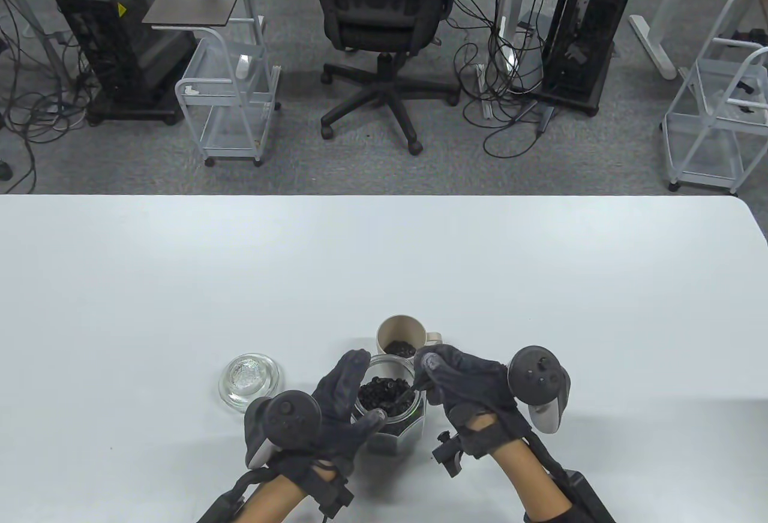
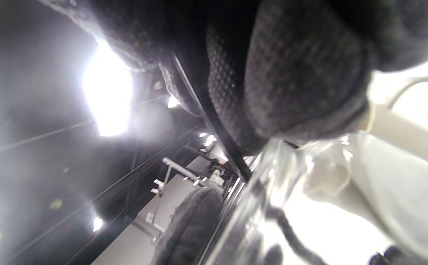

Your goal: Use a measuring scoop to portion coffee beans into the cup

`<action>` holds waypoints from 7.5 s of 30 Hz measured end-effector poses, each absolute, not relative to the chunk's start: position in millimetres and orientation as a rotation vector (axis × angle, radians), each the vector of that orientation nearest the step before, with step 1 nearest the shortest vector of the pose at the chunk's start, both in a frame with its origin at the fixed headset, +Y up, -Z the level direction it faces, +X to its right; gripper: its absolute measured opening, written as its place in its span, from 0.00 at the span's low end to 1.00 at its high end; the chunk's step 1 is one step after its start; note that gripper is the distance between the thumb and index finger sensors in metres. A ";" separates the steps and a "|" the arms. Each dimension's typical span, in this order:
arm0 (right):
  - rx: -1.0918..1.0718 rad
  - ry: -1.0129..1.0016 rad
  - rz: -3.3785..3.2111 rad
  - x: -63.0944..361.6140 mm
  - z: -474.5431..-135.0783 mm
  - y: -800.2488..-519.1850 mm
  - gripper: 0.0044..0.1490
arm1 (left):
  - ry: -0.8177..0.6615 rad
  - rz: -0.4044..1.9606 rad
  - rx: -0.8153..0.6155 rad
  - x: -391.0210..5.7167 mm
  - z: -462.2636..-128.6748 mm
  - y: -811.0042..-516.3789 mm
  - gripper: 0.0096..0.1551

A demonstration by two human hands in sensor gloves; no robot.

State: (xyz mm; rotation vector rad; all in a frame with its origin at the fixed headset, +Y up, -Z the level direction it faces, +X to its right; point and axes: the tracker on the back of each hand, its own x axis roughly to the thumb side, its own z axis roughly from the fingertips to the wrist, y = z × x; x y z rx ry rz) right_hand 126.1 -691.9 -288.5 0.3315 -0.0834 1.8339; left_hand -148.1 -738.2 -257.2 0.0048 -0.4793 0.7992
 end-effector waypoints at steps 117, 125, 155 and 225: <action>0.024 -0.366 1.290 194.7 -290.8 -691.1 0.25 | -0.478 0.828 -0.018 -150.4 -258.4 -740.9 0.57; 0.218 -0.497 1.514 182.2 -282.8 -668.7 0.25 | -0.479 0.831 -0.019 -150.5 -258.5 -741.2 0.57; 0.905 -0.496 2.099 98.7 -256.2 -655.5 0.25 | -0.476 0.832 -0.024 -151.1 -258.5 -742.0 0.57; -0.287 0.044 1.046 199.3 -303.0 -751.2 0.25 | -0.473 0.847 -0.030 -151.4 -258.9 -743.1 0.57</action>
